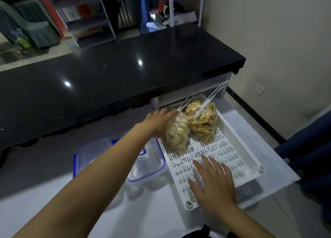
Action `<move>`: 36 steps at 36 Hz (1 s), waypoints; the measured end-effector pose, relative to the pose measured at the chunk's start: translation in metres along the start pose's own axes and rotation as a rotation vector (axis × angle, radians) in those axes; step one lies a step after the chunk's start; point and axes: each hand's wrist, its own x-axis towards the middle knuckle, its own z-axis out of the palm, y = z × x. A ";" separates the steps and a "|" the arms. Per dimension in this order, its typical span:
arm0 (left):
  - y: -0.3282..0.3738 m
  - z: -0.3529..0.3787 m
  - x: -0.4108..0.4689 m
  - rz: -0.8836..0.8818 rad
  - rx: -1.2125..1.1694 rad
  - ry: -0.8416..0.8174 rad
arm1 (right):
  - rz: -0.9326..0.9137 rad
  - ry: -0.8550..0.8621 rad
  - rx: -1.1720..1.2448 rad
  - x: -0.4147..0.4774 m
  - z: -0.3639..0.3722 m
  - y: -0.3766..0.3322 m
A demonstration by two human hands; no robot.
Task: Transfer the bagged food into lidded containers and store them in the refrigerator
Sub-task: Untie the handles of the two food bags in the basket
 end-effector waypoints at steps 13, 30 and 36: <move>0.017 0.005 -0.017 0.028 -0.005 0.204 | 0.008 0.015 0.438 0.008 -0.012 0.009; 0.131 0.036 -0.092 -0.105 -0.432 0.533 | -0.101 0.092 0.724 0.020 -0.075 0.059; 0.158 0.077 -0.111 -0.071 -0.583 0.450 | -0.182 -0.196 0.615 0.020 -0.073 0.086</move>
